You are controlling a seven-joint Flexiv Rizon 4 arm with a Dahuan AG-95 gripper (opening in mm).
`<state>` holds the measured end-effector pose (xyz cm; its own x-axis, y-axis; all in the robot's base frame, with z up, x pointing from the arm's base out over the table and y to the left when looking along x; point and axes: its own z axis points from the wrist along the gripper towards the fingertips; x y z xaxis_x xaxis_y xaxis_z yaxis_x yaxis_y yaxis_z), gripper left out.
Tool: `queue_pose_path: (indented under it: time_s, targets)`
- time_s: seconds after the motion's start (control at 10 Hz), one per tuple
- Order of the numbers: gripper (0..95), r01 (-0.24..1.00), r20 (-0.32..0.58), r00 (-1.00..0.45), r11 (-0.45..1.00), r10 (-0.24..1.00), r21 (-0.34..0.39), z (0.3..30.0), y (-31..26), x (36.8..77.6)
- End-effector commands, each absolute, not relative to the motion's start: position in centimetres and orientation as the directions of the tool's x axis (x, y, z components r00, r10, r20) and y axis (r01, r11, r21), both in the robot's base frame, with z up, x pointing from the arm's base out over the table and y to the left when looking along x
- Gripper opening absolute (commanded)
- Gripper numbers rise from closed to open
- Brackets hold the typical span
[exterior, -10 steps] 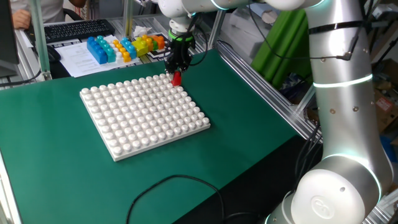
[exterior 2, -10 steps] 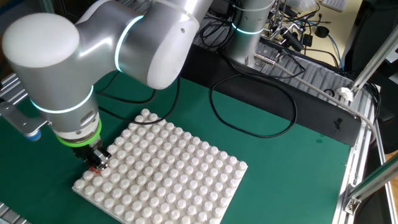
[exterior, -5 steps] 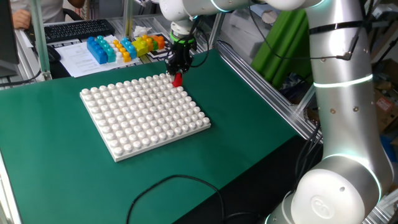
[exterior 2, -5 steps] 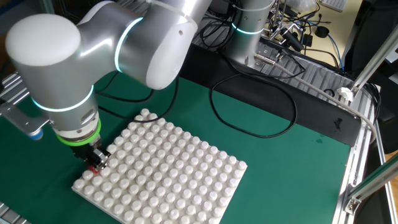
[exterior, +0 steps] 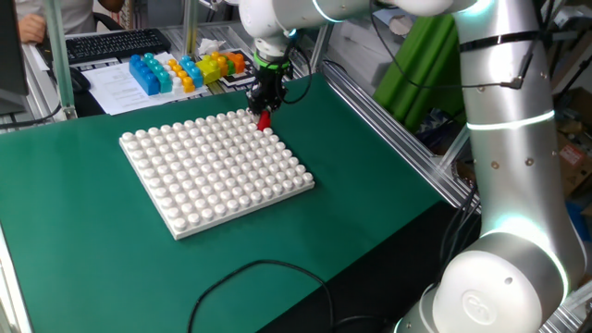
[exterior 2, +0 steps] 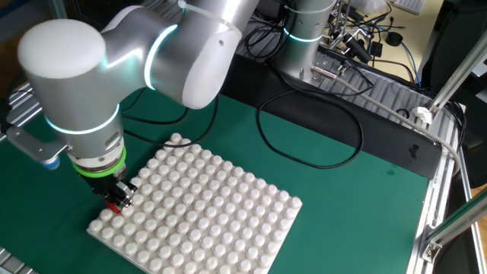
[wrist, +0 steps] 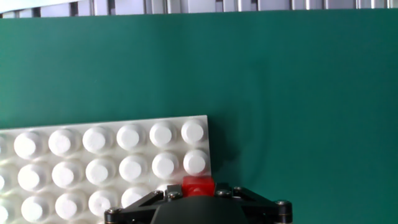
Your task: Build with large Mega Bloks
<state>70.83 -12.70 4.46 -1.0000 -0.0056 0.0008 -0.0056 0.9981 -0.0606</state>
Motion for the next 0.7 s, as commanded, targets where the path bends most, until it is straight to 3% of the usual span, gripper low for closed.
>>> queue_pose_path:
  time_s: [0.1,0.2,0.3,0.5,0.7]
  targets:
    - [0.0,0.003,0.005,-1.000,0.998,0.004,-0.065,4.07,-12.52,70.81]
    - [19.0,0.011,0.013,-1.000,0.997,0.012,-0.082,4.19,-12.43,70.77]
    - [57.0,0.020,0.010,-1.000,0.995,0.021,-0.099,4.20,-12.41,70.74]
    - [95.0,0.026,0.008,-1.000,0.994,0.027,-0.107,4.20,-12.38,70.69]
    - [95.0,0.032,0.012,-0.999,0.994,0.033,-0.104,4.68,-12.07,70.52]
